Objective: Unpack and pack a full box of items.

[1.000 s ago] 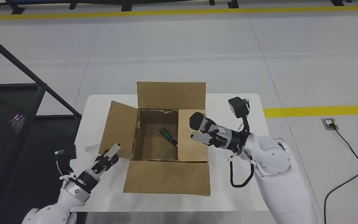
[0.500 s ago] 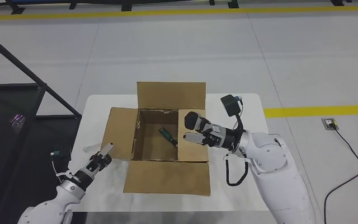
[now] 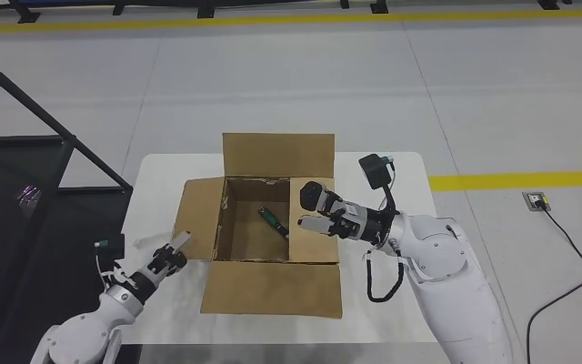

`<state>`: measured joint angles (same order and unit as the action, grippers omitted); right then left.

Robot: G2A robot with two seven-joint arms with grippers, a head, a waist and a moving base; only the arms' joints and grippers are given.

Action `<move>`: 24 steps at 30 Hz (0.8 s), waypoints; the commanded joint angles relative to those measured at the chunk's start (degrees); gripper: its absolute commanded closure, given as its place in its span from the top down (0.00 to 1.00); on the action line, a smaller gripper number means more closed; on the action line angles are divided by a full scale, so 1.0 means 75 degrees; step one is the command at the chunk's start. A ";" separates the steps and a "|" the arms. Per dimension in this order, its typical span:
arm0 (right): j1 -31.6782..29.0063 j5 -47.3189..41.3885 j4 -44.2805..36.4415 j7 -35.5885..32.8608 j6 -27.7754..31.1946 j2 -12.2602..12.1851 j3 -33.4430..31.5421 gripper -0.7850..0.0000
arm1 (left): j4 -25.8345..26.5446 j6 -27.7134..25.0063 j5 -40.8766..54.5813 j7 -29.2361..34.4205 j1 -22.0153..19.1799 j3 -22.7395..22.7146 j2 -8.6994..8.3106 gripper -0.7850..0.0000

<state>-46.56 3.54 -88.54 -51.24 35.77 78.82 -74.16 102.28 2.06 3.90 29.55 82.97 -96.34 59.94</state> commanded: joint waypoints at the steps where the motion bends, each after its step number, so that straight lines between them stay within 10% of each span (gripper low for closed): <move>1: 0.0000 0.0000 0.0000 0.0000 0.0000 0.0000 0.0000 1.00 | -0.0046 0.0015 0.0001 -0.0022 -0.0048 0.0045 0.0006 1.00; 24: 0.0000 0.0000 0.0000 0.0000 0.0000 0.0000 0.0000 1.00 | 0.0771 0.0097 0.0290 -0.0010 0.0221 -0.0347 0.0004 1.00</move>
<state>-46.56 3.54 -88.54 -51.24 35.77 78.82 -74.16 106.60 2.95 5.66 29.21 83.93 -98.33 59.99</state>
